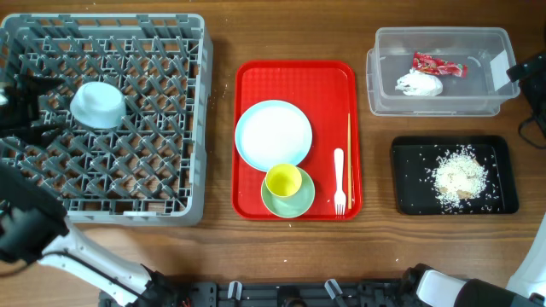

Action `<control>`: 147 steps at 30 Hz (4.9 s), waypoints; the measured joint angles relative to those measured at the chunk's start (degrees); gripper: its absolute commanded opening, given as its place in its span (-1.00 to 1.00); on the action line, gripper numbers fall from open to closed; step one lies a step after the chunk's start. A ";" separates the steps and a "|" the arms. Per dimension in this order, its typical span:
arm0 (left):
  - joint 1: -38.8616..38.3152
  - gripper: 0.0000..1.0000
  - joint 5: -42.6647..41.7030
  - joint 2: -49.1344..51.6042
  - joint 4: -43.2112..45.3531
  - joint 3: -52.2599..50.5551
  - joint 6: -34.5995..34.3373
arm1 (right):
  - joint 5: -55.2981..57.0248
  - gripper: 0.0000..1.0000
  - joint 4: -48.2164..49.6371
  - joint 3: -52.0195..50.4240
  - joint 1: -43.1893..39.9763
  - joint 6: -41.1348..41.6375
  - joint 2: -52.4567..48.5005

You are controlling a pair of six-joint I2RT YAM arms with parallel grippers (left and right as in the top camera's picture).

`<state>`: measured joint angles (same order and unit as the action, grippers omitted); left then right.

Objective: Sort waste into correct bins and load items into the dishwasher rack

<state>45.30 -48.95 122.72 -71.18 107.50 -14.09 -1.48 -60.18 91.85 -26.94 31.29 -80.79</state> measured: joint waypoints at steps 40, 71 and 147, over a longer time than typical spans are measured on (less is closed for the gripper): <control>-17.90 0.64 33.44 -18.60 -3.39 -0.22 -8.90 | -0.02 0.99 -0.02 0.00 0.00 0.00 0.00; -91.97 0.09 61.64 8.24 13.77 0.22 -15.45 | 0.00 0.99 0.00 0.00 0.00 0.00 0.00; -45.27 -0.92 33.68 -17.25 15.45 -0.11 3.85 | 0.00 0.99 -0.02 0.00 0.00 0.00 0.00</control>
<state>0.03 -15.27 105.47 -55.72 107.39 -10.24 -1.48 -60.20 91.85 -26.94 31.29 -80.79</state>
